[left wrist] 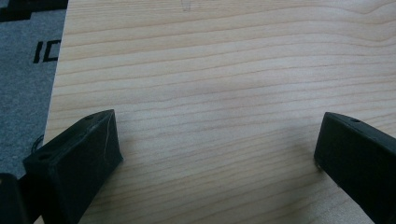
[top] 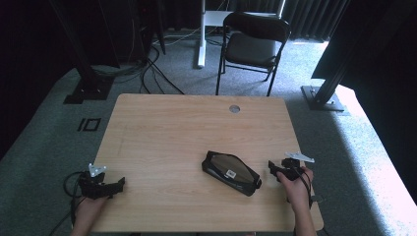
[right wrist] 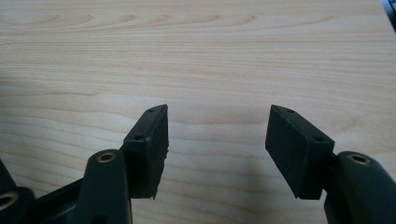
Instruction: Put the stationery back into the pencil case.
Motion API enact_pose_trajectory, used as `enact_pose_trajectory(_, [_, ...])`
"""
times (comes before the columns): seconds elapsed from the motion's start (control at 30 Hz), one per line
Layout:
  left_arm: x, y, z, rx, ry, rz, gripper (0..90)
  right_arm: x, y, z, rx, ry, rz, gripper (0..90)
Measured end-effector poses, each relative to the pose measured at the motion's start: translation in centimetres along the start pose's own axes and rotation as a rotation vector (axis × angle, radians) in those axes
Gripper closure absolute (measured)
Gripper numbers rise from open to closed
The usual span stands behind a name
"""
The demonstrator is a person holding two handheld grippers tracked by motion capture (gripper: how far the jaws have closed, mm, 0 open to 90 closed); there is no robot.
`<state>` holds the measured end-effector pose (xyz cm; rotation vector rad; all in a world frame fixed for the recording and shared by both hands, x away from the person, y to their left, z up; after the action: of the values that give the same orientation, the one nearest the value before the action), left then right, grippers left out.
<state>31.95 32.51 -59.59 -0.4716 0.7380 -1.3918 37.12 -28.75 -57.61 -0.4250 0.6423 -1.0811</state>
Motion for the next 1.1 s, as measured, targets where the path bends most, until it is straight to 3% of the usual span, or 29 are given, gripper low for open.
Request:
enact_pose_trajectory(0.4, [0.0,0.0,0.0,0.000,0.000,0.000,0.6,0.3,-1.1,-1.4,-0.005,0.019,-0.048,35.2])
enact_pose_trajectory(0.57, [0.0,0.0,0.0,0.000,-0.001,0.000,0.6,0.4,-1.6,-1.8,0.005,0.024,-0.046,32.7])
enact_pose_trajectory(0.9, [0.0,0.0,0.0,0.000,0.000,0.000,0.6,0.7,-1.5,-3.3,-0.024,0.049,-0.064,20.4])
enact_pose_trajectory(1.03, [0.0,0.0,0.0,0.000,0.000,0.000,0.6,0.8,-1.6,-3.5,-0.010,0.029,-0.072,19.5])
enact_pose_trajectory(1.1, [0.0,0.0,0.0,0.000,0.001,0.001,0.6,0.8,-1.5,-3.7,-0.014,-0.008,-0.092,17.5])
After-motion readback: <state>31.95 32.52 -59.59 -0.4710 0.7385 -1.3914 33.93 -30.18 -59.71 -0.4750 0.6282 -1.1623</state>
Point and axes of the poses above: each handheld gripper's, and its own axes: y roughly forward along the jaws, z roughly out of its top, x roughly to its right, the point moved 6 cm from there along y, roughly forward along the jaws, and after that the axes turned 14 degrees about z, right-handed, at the moved point
